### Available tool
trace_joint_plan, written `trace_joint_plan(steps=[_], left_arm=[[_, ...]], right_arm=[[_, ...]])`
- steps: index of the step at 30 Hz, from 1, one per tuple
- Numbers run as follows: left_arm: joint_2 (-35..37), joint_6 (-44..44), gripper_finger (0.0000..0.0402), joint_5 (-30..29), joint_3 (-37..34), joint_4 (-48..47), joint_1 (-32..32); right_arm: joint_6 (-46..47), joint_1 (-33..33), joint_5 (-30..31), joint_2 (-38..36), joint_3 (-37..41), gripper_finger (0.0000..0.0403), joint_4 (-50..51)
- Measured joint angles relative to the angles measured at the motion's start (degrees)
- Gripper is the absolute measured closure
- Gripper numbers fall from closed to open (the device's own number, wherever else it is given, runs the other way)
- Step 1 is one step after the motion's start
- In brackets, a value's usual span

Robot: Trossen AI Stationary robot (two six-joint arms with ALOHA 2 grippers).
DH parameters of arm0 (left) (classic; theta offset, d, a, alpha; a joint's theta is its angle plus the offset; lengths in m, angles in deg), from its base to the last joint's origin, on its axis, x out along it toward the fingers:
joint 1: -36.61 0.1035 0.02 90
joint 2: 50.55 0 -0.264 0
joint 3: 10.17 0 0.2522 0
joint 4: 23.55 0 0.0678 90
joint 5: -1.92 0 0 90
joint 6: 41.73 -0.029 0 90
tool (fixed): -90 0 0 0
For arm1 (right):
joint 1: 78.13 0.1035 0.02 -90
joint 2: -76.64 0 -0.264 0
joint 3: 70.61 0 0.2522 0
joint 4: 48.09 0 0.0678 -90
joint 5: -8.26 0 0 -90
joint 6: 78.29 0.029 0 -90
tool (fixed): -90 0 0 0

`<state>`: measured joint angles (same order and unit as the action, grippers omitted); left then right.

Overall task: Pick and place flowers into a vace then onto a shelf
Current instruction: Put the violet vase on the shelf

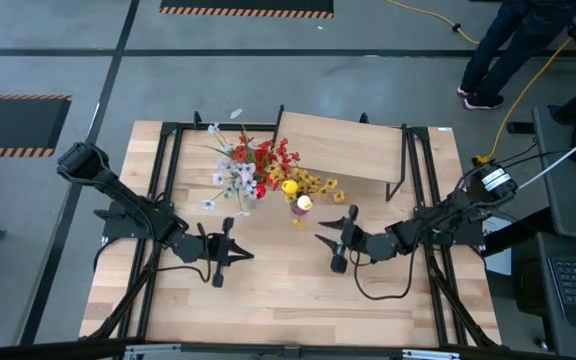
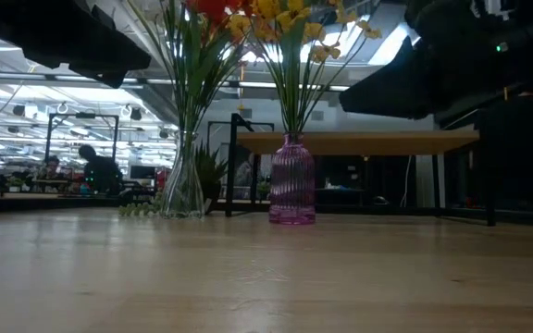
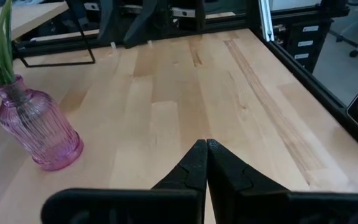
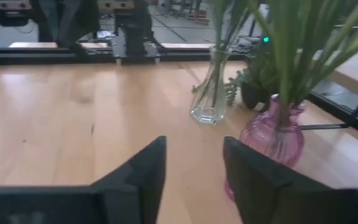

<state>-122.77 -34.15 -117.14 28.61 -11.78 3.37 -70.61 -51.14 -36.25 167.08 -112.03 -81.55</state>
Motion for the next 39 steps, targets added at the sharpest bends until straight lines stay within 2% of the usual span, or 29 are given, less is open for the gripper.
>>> trace_joint_plan(steps=[2,6,13,22,25,32,39], left_arm=[[0.0,1.0,0.0399,0.0,0.0,0.0,0.0],[0.0,2.8,0.04,0.0,0.0,0.0,0.0],[0.0,3.9,0.0397,0.0,0.0,0.0,0.0],[0.0,3.8,0.0396,0.0,0.0,0.0,0.0],[0.0,3.7,0.0397,0.0,0.0,0.0,0.0],[0.0,3.7,0.0399,-0.5,0.0,0.0,0.0],[0.0,3.7,0.0399,-1.7,0.0,0.0,0.0]], right_arm=[[0.0,-0.9,-2.0,0.0,0.0,0.0213,0.2],[-0.5,-3.0,-2.2,0.0,0.0,0.0162,0.5],[-0.9,-7.0,-3.6,0.0,0.0,0.0116,0.8],[1.1,-12.3,-5.3,0.3,0.0,0.0111,0.4],[1.1,-13.7,-7.3,2.0,0.0,0.0111,-2.8],[-1.9,-16.5,-7.8,7.7,-0.1,0.0111,-12.8],[-6.4,-18.0,-8.3,10.6,-4.0,0.0111,-13.9]])
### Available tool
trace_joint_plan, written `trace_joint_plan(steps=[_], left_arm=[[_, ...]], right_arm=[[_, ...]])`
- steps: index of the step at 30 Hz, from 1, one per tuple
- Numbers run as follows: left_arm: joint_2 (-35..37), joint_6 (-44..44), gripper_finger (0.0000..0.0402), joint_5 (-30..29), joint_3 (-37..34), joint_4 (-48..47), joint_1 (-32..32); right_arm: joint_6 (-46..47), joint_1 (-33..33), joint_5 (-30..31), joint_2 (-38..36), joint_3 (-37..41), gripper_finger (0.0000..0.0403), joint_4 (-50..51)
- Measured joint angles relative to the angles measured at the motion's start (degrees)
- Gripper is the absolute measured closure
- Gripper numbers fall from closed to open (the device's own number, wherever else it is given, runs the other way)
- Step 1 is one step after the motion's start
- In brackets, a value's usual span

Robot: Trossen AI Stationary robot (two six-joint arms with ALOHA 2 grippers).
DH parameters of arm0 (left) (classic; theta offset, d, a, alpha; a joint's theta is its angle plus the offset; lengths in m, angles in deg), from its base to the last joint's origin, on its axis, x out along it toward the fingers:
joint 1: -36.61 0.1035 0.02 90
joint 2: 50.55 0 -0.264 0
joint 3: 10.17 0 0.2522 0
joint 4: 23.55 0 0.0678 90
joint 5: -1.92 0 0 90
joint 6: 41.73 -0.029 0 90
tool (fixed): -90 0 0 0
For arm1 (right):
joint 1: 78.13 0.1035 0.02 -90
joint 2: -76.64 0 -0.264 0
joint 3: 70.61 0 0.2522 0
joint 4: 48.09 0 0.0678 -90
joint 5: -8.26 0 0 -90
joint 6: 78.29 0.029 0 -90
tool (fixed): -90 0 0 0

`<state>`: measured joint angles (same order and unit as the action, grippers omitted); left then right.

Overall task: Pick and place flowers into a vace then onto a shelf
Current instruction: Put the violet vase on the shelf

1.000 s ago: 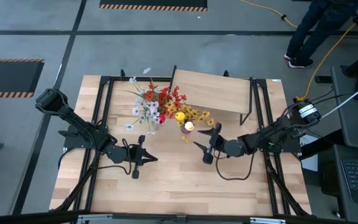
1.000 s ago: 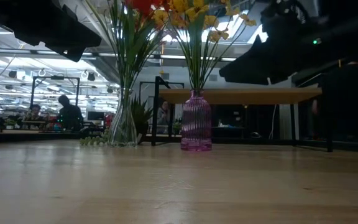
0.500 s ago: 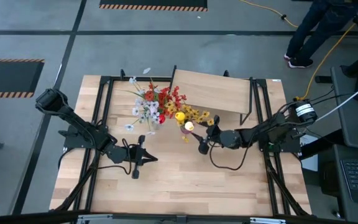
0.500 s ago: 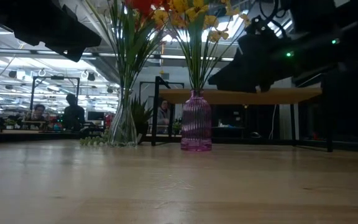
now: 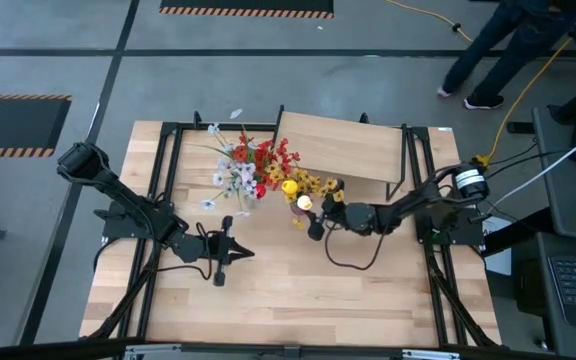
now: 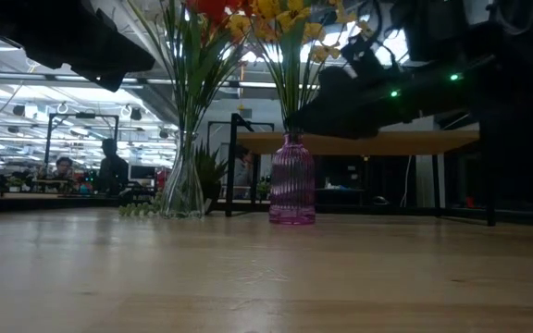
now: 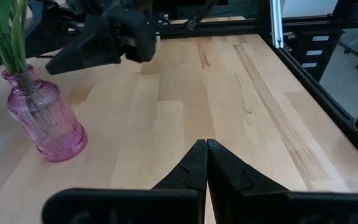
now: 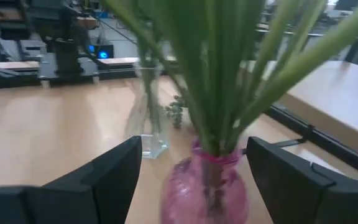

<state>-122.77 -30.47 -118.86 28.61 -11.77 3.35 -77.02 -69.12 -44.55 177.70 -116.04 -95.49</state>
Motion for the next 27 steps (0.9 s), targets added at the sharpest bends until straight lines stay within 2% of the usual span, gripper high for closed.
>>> trace_joint_plan(steps=[8,27], left_arm=[[0.0,0.0,0.0396,-0.2,0.0,0.0,0.0],[0.0,0.0,0.04,-0.1,0.0,0.0,0.0]], right_arm=[[3.0,-2.6,0.6,1.2,-1.0,0.0111,0.3],[4.7,-4.0,-0.9,1.2,-1.0,0.0111,2.8]])
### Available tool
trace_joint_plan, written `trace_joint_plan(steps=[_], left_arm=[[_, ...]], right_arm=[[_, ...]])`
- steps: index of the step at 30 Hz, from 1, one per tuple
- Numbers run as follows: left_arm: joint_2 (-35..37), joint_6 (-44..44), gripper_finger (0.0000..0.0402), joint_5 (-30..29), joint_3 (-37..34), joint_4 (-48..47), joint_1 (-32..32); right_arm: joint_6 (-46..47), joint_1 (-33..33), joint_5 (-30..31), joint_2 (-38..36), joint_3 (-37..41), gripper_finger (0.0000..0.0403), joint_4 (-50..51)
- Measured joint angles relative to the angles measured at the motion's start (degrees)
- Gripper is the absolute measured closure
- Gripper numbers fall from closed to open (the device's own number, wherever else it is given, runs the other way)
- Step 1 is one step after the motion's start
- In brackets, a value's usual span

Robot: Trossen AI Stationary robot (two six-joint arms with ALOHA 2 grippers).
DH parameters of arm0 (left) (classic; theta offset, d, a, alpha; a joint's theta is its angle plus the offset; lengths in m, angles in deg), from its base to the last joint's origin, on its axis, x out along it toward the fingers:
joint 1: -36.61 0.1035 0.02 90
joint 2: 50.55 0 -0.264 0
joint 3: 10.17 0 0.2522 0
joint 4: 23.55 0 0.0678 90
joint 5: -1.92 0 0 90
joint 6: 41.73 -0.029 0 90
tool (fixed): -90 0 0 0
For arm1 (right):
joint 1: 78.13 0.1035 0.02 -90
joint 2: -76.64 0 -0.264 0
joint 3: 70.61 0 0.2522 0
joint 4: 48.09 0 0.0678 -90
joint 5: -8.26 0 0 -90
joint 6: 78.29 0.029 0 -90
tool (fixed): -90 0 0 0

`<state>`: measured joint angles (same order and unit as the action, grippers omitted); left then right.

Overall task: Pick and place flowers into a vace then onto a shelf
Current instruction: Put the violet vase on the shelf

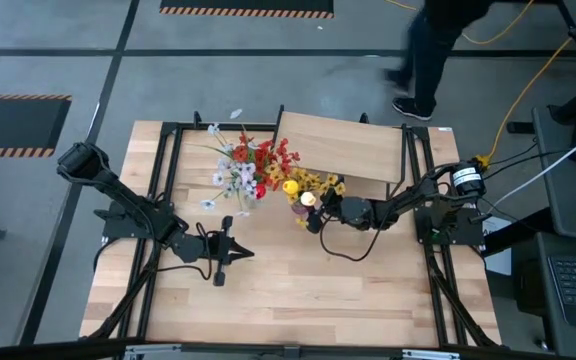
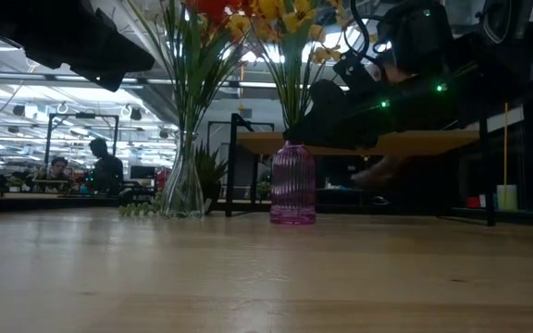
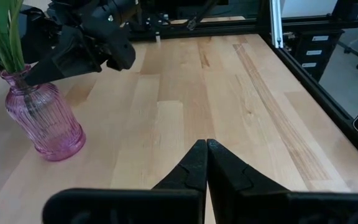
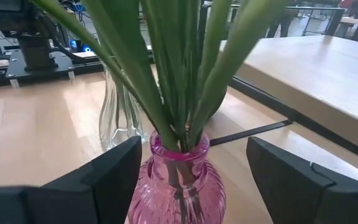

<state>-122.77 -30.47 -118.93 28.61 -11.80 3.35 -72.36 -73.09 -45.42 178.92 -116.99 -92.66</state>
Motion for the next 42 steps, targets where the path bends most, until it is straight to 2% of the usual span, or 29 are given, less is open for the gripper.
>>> trace_joint_plan(steps=[21,28,33,37,42], left_arm=[[0.0,0.0,0.0396,-0.1,0.0,0.0,0.0],[0.0,0.1,0.04,-0.3,0.0,0.0,0.0],[0.0,0.1,0.0396,-0.4,0.0,0.0,0.0],[0.0,0.1,0.04,-1.0,0.0,0.0,0.0],[0.0,0.1,0.0398,-1.2,0.0,0.0,0.0]], right_arm=[[1.2,-0.2,-0.5,0.4,-0.7,0.0111,0.3],[0.9,-1.5,-2.4,0.4,-1.5,0.0111,1.2],[2.1,-1.8,-2.6,0.4,-1.6,0.0112,4.3],[2.8,-1.8,-2.6,0.4,-1.6,0.0129,5.3],[1.3,-1.8,-3.6,0.4,-1.6,0.0174,4.7]])
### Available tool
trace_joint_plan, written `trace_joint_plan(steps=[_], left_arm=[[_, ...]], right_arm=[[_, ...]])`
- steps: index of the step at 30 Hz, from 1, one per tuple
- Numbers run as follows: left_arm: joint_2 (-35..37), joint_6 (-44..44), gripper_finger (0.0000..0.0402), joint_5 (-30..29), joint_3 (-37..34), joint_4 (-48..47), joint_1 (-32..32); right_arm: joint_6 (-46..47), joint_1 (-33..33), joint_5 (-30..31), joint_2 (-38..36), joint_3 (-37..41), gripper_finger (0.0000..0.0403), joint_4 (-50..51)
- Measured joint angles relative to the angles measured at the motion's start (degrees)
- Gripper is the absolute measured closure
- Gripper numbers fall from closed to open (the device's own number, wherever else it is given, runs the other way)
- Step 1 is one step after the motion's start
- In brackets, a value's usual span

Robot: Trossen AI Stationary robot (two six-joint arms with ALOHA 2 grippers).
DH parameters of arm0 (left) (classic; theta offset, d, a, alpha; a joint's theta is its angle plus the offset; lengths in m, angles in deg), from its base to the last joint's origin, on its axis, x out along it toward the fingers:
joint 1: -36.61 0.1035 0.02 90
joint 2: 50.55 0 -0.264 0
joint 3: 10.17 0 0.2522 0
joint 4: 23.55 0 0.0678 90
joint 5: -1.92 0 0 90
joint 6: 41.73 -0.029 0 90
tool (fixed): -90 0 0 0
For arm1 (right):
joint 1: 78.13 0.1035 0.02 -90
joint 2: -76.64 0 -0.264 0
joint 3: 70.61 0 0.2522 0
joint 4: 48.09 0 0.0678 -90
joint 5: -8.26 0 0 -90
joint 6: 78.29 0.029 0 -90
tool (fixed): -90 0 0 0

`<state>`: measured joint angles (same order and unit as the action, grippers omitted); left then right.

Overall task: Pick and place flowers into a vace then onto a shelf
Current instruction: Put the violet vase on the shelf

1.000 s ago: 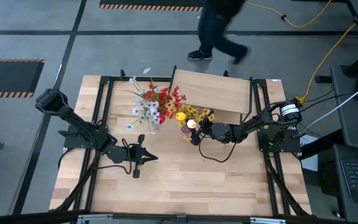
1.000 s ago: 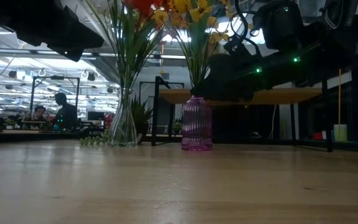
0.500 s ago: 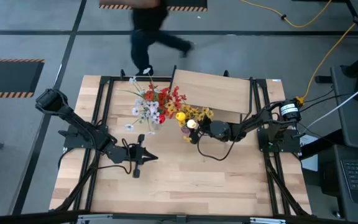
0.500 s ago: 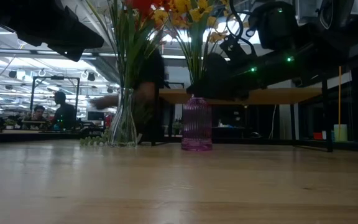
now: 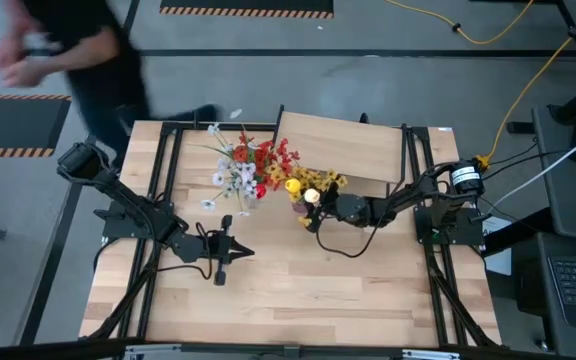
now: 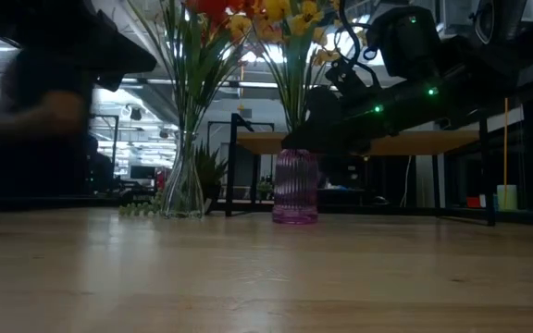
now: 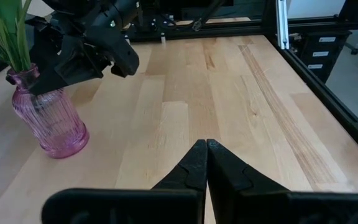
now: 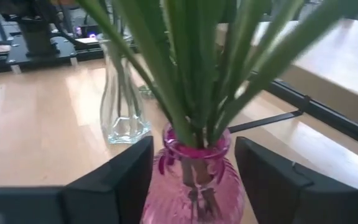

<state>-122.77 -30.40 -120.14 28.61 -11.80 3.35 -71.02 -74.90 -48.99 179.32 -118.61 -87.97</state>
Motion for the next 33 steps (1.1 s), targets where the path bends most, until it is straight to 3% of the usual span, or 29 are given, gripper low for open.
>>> trace_joint_plan(steps=[12,27,33], left_arm=[[0.0,0.0,0.0399,0.0,0.0,0.0,0.0],[0.0,0.0,0.0397,0.0,0.0,0.0,0.0],[0.0,0.0,0.04,0.0,0.0,0.0,0.0]], right_arm=[[-0.1,0.0,-4.0,0.0,0.0,0.0281,-1.4],[-2.8,1.3,-4.0,-1.0,0.1,0.0285,-0.7],[-3.0,2.8,-1.4,-6.6,0.2,0.0287,7.5]])
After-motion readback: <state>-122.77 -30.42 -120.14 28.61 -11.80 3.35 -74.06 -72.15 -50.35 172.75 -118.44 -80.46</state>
